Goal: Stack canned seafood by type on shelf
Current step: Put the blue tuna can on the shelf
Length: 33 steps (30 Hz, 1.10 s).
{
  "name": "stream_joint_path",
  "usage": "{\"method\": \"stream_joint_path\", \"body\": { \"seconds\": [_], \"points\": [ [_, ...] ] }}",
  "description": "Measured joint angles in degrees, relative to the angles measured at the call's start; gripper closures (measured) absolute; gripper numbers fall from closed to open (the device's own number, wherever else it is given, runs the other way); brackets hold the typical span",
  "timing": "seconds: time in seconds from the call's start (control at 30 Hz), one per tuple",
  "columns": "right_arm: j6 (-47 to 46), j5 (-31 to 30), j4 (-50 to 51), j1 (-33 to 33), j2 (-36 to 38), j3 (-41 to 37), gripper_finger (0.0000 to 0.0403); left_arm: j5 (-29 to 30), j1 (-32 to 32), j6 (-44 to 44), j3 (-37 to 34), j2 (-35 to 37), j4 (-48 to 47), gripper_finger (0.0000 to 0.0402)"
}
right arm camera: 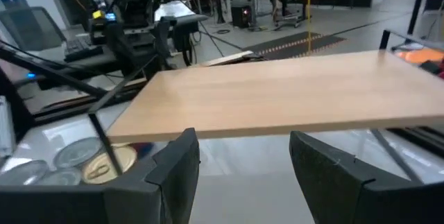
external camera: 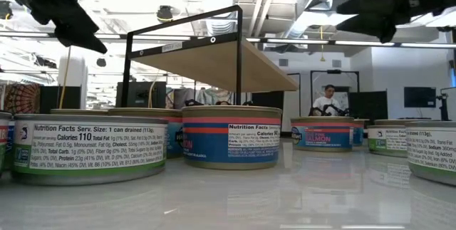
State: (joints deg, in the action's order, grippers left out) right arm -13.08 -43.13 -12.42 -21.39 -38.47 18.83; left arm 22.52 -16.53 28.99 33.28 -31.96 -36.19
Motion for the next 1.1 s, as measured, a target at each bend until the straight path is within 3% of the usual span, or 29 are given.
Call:
{"method": "stream_joint_path", "body": {
  "seconds": [0.13,0.23,0.47,0.63,0.77,0.97,1.1],
  "points": [
    [3.3,0.0,-6.1,2.0,-3.2,0.0,0.0155,-7.9,-0.5,6.7,0.0,-2.9,-1.0,0.0095],
    [4.4,0.0,-8.1,2.1,-5.1,0.0,0.0155,-9.4,-3.1,10.2,0.0,-7.3,-1.4,0.0095],
    [3.2,0.1,-7.9,0.3,-6.6,0.2,0.0155,-3.7,-10.9,12.9,0.0,-18.6,3.3,0.0095],
    [5.0,0.1,-7.7,-0.5,-6.9,2.2,0.0155,3.3,-12.8,24.5,0.0,-23.1,3.1,0.0095],
    [6.0,0.1,-7.4,-1.3,-8.7,3.4,0.0155,3.1,-12.8,32.6,0.0,-26.1,3.0,0.0095],
    [7.4,0.1,-7.2,-1.5,-13.2,5.7,0.0155,0.5,-12.1,35.9,0.0,-30.3,4.2,0.0098],
    [8.7,0.1,-7.4,-0.8,-16.0,7.8,0.0155,-1.5,-10.8,37.6,0.0,-32.1,4.4,0.0124]
  ]
}}
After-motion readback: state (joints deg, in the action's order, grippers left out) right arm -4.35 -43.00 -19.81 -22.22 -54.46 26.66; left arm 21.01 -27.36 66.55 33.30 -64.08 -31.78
